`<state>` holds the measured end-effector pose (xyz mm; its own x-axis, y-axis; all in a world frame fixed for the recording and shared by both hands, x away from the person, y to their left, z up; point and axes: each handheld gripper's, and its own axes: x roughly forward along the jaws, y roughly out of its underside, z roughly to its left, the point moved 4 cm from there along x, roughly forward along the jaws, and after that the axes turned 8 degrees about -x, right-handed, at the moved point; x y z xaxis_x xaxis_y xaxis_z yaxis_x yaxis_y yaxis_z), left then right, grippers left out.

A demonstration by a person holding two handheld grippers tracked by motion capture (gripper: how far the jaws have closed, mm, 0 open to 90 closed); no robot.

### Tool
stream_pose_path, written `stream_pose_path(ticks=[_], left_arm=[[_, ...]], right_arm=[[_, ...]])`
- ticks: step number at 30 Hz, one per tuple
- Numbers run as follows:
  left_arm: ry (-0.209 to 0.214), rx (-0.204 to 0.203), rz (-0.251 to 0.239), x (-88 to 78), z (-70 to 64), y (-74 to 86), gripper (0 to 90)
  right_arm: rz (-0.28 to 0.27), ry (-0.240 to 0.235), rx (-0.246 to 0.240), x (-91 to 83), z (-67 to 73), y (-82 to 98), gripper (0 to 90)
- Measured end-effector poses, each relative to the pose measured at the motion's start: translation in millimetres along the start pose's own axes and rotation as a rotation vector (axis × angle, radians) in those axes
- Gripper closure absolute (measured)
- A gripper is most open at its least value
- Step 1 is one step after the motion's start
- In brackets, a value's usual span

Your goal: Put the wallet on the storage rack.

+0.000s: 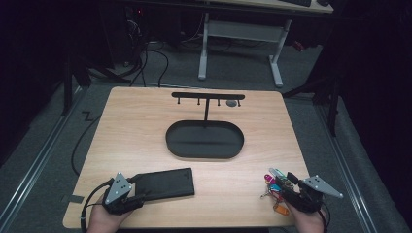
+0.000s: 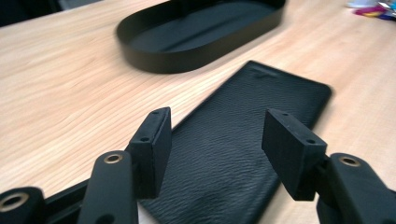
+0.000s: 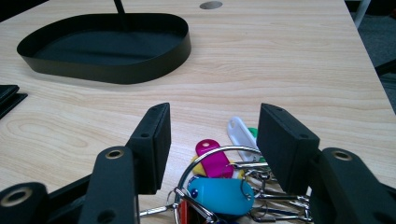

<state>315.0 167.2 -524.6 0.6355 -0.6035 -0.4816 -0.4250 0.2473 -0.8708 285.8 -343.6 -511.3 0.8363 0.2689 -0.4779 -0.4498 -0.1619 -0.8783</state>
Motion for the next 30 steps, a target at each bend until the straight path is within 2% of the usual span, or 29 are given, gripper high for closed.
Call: stream_pose_path(ticks=[4, 7, 12, 15, 16, 18, 19, 21, 22, 23, 24, 26, 27, 28, 29, 30], left_arm=[[-0.010, -0.023, 0.004, 2.8, 3.9, 0.6, 43.0], [-0.015, -0.028, 0.008, 4.9, 4.2, 0.5, 43.8], [-0.034, -0.024, 0.021, 4.0, 4.5, 2.4, 44.1], [-0.055, -0.035, 0.021, 0.7, 8.5, 3.5, 46.0], [-0.073, -0.051, 0.031, -1.2, 13.7, 5.2, 48.0], [-0.079, -0.063, 0.037, -1.8, 16.8, 6.4, 53.6], [-0.083, -0.074, 0.041, -2.0, 20.0, 7.8, 53.6], [-0.100, -0.096, 0.067, -1.8, 26.6, 11.6, 59.0], [-0.111, -0.104, 0.091, -0.8, 31.3, 16.0, 65.8], [-0.111, -0.104, 0.091, -0.8, 31.3, 16.0, 68.8], [-0.120, -0.101, 0.111, -0.5, 33.3, 18.0, 68.8], [-0.133, -0.104, 0.135, 1.1, 34.6, 21.3, 77.6], [-0.129, -0.107, 0.134, 1.1, 34.4, 21.8, 77.6], [-0.146, -0.097, 0.150, 1.1, 33.1, 21.8, 82.1], [-0.146, -0.097, 0.150, 1.1, 33.1, 21.8, 82.9], [-0.151, -0.080, 0.159, 1.6, 30.7, 22.8, 84.3]], right_arm=[[0.006, -0.002, 0.003, -0.2, -2.3, 2.1, 45.6], [0.018, -0.013, 0.017, -0.1, -4.4, 5.0, 45.6], [0.006, -0.010, 0.014, -1.5, -7.6, 4.3, 45.5], [0.003, -0.007, 0.018, -1.6, -7.9, 3.7, 45.6], [0.004, -0.009, 0.022, -0.8, -7.8, 3.3, 45.6], [0.006, -0.012, 0.016, 0.7, -7.1, 2.8, 45.7], [0.006, -0.012, 0.016, 0.7, -7.1, 2.8, 45.7], [0.010, -0.018, 0.016, 1.8, -5.7, 2.6, 45.8], [0.015, -0.023, 0.009, 3.1, -4.6, 2.8, 46.2], [0.015, -0.023, 0.009, 3.1, -4.6, 2.8, 46.2], [0.018, -0.025, 0.005, 3.7, -4.3, 3.2, 46.3], [0.025, -0.027, 0.005, 5.4, -3.8, 4.3, 46.8], [0.025, -0.027, 0.005, 5.4, -3.8, 4.3, 46.8], [0.030, -0.029, 0.005, 6.0, -4.1, 5.1, 46.9], [0.030, -0.029, 0.005, 6.0, -4.1, 5.1, 46.9], [0.031, -0.027, 0.007, 5.7, -4.3, 5.4, 47.0]])
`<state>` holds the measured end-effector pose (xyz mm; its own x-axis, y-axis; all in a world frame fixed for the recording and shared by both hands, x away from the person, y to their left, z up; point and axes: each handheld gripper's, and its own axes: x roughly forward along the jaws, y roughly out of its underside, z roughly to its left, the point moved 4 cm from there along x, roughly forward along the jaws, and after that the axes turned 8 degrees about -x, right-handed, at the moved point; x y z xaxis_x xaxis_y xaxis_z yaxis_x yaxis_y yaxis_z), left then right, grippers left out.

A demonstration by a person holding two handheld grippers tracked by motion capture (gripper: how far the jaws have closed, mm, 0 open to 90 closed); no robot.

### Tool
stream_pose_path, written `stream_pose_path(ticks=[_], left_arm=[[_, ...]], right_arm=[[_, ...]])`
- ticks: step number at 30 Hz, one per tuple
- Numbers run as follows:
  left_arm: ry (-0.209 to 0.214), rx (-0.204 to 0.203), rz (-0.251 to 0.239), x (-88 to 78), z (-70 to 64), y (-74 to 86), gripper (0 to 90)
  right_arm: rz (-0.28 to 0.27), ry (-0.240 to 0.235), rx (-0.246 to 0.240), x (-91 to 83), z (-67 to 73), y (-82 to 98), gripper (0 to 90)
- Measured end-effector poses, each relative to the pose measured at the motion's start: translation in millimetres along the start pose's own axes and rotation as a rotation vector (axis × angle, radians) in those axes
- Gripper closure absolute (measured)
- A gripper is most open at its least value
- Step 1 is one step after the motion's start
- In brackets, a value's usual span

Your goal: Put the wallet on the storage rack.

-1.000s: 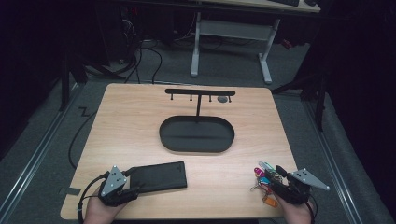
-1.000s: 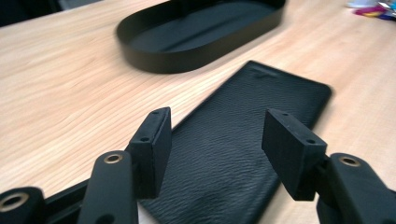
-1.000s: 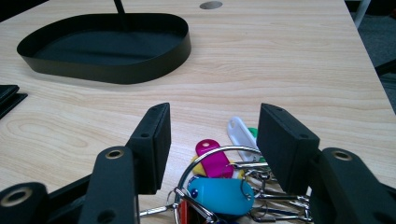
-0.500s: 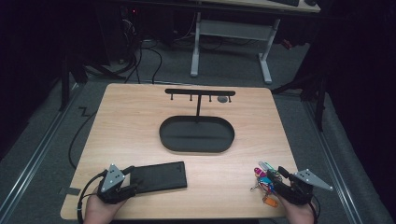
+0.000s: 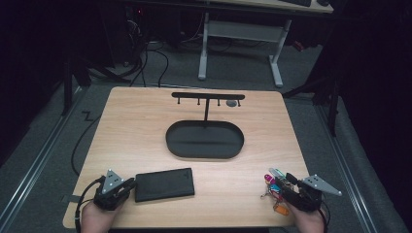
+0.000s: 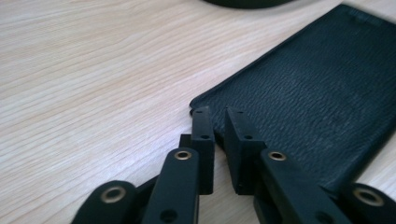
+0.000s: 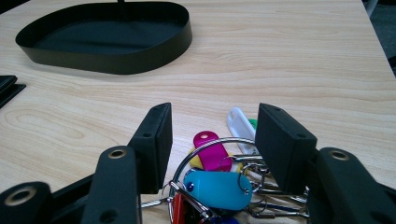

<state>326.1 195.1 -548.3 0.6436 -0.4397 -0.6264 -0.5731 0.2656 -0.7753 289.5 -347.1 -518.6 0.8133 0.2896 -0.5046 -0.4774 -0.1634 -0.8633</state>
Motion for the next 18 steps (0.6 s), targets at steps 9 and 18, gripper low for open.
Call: stream_pose_path(ticks=[9, 18], left_arm=[[-0.020, 0.027, 0.003, -6.6, -5.6, 0.4, 88.8], [-0.046, 0.070, 0.041, -3.4, -9.6, 5.7, 88.8]], right_arm=[[-0.016, 0.003, 0.004, -4.4, -3.2, -0.1, 47.1], [-0.013, -0.005, 0.001, -1.5, -3.4, -0.2, 47.4]])
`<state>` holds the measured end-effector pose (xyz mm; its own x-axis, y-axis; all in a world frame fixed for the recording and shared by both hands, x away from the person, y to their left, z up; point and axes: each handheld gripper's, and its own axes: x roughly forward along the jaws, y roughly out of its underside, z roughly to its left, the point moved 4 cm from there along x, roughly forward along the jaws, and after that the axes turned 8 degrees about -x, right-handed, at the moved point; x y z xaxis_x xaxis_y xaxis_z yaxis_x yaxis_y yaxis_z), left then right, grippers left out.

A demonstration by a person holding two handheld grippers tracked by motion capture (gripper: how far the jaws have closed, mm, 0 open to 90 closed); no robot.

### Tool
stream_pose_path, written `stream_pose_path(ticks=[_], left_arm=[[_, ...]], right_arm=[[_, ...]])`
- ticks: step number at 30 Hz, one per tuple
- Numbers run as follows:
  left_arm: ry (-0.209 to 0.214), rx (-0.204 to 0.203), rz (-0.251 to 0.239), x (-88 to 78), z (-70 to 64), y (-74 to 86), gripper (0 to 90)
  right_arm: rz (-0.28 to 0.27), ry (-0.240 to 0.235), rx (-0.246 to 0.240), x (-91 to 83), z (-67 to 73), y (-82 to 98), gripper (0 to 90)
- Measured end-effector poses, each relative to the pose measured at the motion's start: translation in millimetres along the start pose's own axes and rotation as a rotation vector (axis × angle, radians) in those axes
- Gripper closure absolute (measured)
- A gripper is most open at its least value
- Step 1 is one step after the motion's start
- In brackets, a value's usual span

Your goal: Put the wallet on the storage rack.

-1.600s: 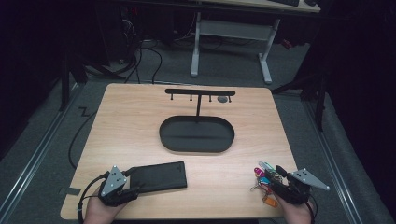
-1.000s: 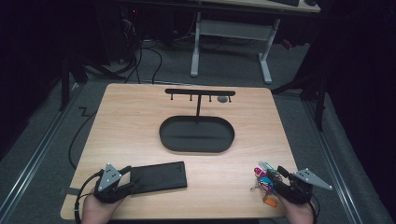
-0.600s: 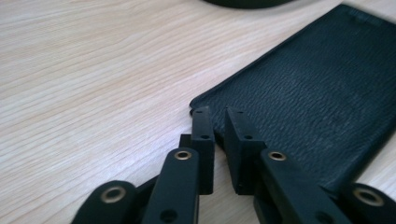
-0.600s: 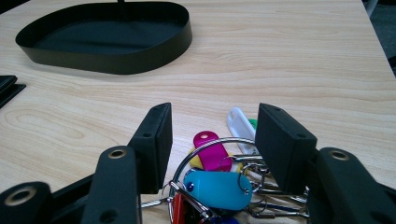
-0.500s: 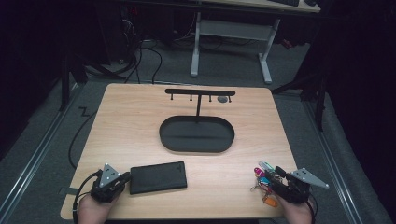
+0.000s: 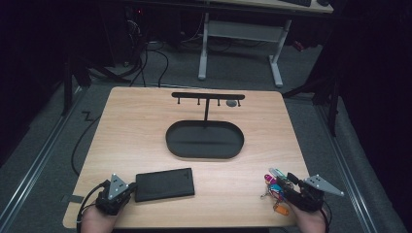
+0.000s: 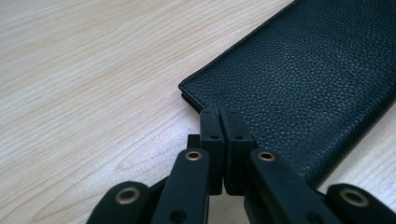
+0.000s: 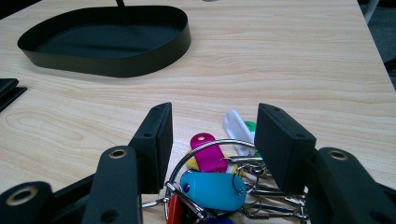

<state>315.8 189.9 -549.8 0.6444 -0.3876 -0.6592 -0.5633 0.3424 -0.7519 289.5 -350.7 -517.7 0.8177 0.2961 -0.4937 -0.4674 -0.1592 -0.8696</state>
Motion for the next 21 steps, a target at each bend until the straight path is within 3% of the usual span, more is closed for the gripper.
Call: stream_pose_path(ticks=[6, 15, 21], left_arm=[[0.031, -0.005, -0.003, -2.5, -4.1, 2.0, 87.3], [0.079, 0.072, 0.015, -5.5, -29.8, 5.6, 83.6], [0.124, 0.151, 0.023, -7.1, -54.8, 7.3, 81.1]], right_arm=[[0.002, -0.002, -0.005, 0.8, 1.1, -0.1, 47.4], [0.005, -0.008, -0.004, 1.0, 0.5, 0.4, 47.4], [0.011, -0.016, -0.007, 3.0, 1.1, 0.9, 47.3]])
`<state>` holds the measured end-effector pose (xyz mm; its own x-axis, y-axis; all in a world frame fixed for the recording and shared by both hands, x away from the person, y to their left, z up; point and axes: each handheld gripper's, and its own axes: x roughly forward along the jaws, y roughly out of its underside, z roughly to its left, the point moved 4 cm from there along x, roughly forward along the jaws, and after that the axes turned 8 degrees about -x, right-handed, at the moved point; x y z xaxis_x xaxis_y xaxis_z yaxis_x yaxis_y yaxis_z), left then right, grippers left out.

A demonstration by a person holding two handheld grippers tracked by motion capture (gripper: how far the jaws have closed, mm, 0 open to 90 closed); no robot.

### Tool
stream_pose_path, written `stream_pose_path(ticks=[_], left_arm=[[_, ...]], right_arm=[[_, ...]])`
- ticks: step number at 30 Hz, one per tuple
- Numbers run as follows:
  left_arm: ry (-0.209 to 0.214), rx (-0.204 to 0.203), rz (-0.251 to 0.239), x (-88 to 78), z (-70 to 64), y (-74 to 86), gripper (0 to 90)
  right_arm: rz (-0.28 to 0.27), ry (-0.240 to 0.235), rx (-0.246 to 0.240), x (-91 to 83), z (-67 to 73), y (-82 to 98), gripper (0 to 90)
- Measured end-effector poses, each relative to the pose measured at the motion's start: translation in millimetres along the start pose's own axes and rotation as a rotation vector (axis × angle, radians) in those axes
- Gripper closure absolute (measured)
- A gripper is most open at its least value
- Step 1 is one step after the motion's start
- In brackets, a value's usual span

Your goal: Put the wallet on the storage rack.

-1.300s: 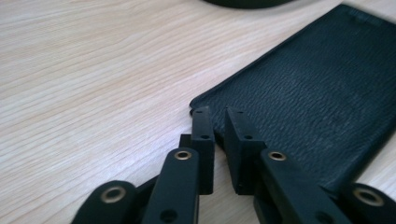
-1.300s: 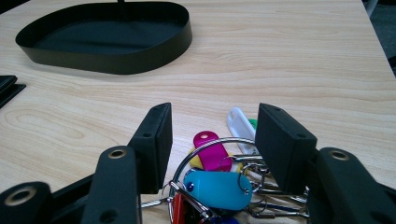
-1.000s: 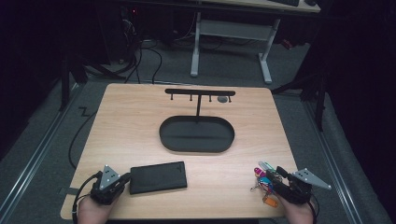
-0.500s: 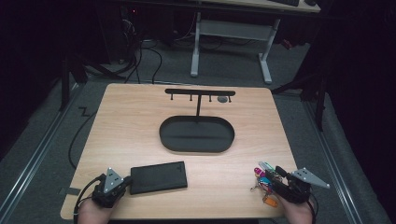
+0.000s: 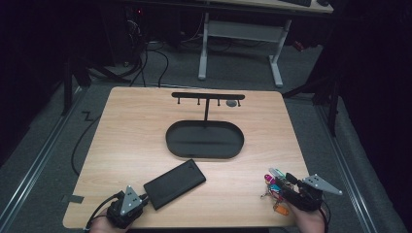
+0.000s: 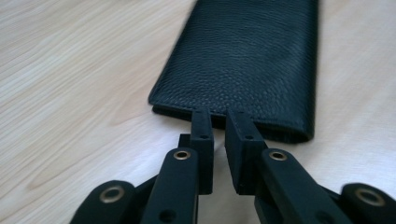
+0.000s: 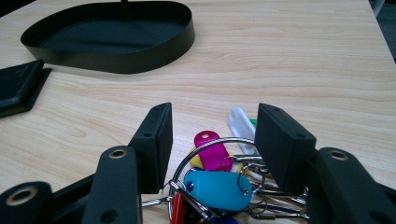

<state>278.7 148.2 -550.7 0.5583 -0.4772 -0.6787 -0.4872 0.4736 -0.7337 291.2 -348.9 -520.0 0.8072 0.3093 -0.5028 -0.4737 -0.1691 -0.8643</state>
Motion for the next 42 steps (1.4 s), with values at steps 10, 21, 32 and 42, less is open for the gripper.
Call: stream_pose_path(ticks=[10, 21, 32, 42], left_arm=[[0.063, 0.074, 0.000, 3.1, -27.7, -8.3, 76.6], [0.095, 0.059, -0.072, -2.4, -27.3, -21.0, 62.8], [0.148, 0.085, -0.122, 30.5, -48.4, -73.1, 50.1], [0.127, 0.151, -0.066, 43.2, -62.7, -64.4, 46.1]], right_arm=[[-0.005, -0.010, 0.028, -0.5, -0.3, 0.8, 47.4], [-0.006, 0.000, 0.007, -3.4, 0.2, 1.6, 47.4], [-0.009, -0.011, 0.010, -1.5, 1.7, 1.7, 47.3], [-0.011, -0.007, 0.004, -3.7, 0.4, 2.2, 47.4]])
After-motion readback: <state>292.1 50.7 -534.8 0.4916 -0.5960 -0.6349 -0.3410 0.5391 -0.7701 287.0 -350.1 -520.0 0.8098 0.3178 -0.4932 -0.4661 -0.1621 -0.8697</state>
